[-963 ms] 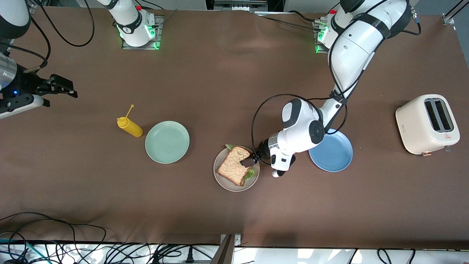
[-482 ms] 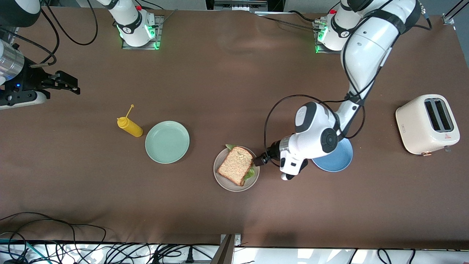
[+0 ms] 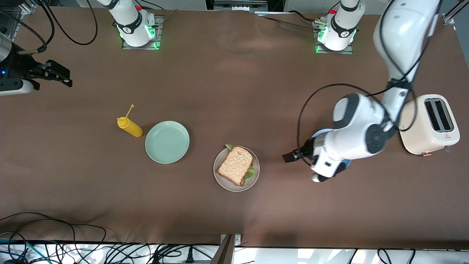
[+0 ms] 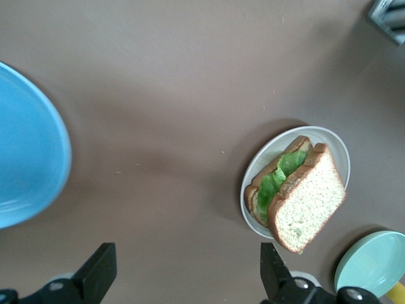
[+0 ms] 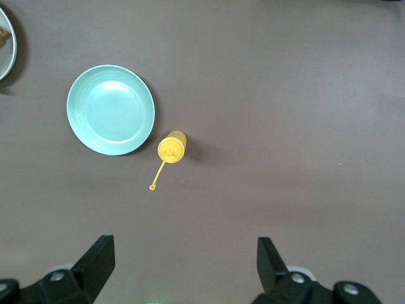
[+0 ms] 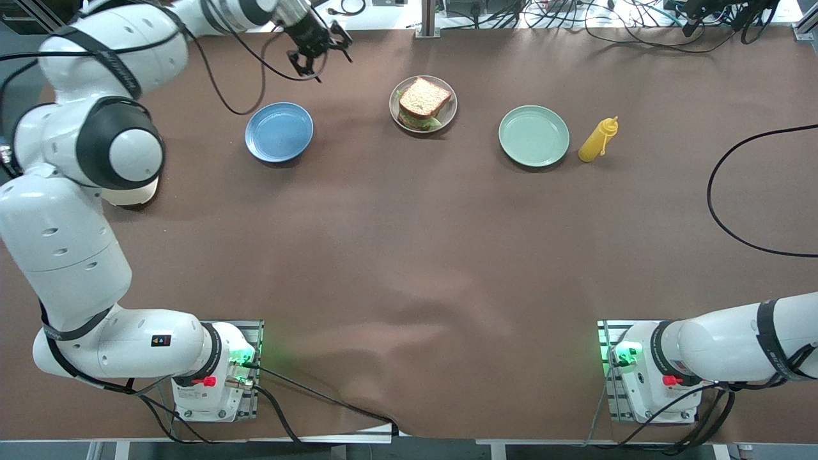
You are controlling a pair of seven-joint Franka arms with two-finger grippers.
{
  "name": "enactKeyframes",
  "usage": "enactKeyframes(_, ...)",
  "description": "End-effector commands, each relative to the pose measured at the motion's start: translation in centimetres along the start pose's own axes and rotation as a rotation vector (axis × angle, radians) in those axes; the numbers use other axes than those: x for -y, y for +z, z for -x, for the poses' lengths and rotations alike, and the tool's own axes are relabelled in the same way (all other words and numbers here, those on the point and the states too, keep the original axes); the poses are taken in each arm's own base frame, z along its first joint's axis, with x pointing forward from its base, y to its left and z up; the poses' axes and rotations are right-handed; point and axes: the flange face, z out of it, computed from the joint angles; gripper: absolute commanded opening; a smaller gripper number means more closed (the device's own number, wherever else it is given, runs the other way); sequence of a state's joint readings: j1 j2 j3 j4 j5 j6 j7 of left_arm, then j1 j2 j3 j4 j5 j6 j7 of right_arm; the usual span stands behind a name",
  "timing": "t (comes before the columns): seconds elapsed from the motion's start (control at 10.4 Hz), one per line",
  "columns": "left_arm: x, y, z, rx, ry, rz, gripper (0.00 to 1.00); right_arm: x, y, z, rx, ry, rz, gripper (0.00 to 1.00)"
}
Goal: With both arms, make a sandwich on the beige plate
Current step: 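Open the left gripper and withdraw it toward the toaster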
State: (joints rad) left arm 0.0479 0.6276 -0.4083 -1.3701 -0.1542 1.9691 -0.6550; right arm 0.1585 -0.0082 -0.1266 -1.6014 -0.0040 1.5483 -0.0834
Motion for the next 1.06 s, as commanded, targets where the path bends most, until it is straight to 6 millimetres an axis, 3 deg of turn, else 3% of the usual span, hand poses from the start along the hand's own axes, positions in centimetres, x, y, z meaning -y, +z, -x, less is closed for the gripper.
enactKeyframes(0.0,1.8,-5.9,0.8,-0.066,0.032,-0.051,1.00,0.3,-1.3,0.3,-0.007,0.009,0.015,1.00)
enactKeyframes(0.29,4.1,-12.0,1.4,-0.101,0.076,-0.140,1.00,-0.1,-1.1,0.1,-0.003,0.016,0.009,1.00)
enactKeyframes(0.58,5.5,-15.9,1.8,-0.109,0.179,-0.313,1.00,0.1,-1.7,-0.2,-0.019,0.016,0.007,1.00)
enactKeyframes(0.77,8.5,-17.6,0.1,-0.104,0.214,-0.309,1.00,-0.1,-1.7,-0.2,-0.015,0.013,0.007,1.00)
enactKeyframes(0.96,10.6,-21.4,0.2,-0.115,0.340,-0.322,1.00,-0.4,-1.6,-0.3,-0.014,0.016,0.005,1.00)
